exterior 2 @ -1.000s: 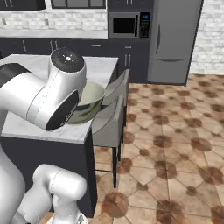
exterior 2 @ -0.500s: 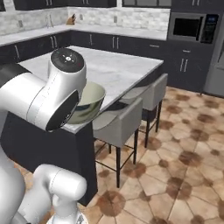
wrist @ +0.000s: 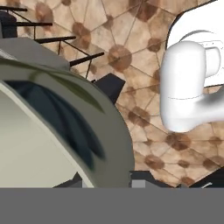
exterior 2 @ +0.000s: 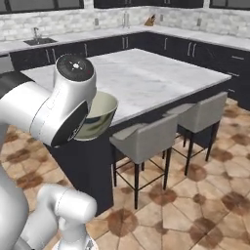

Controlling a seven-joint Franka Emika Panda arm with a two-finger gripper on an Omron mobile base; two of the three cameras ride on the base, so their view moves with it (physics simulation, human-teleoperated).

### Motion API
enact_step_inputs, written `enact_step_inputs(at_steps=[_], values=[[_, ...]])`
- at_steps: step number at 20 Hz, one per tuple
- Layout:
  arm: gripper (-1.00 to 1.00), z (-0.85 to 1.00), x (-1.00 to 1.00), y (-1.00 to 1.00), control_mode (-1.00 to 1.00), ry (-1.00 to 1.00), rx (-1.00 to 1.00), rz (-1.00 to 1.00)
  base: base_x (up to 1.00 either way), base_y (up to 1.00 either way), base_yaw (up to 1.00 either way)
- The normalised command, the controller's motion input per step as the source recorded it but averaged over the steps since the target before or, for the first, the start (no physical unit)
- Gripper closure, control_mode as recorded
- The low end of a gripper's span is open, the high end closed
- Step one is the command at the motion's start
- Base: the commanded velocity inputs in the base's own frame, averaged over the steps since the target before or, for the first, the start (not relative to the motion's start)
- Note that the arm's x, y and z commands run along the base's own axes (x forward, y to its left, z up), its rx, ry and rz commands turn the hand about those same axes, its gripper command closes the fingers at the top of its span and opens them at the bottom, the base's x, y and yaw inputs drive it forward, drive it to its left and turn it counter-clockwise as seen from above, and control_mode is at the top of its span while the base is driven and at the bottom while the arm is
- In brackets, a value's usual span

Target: Pick up the bowls from the cabinet and place each bowl in front of a stool on the dining counter.

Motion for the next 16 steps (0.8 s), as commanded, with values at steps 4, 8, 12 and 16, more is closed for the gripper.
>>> enact_step_inputs(at_steps=[4,8,12,16], values=[[1.0,0.0,0.0,0.0,1.0,0.0,0.0,0.0,0.01,-1.0,0.58],[1.0,0.0,0.0,0.0,1.0,0.0,0.0,0.0,0.29,-1.0,0.53],[1.0,0.0,0.0,0.0,1.0,0.0,0.0,0.0,0.39,-1.0,0.54],[1.0,0.0,0.0,0.0,1.0,0.0,0.0,0.0,0.46,-1.0,0.54]])
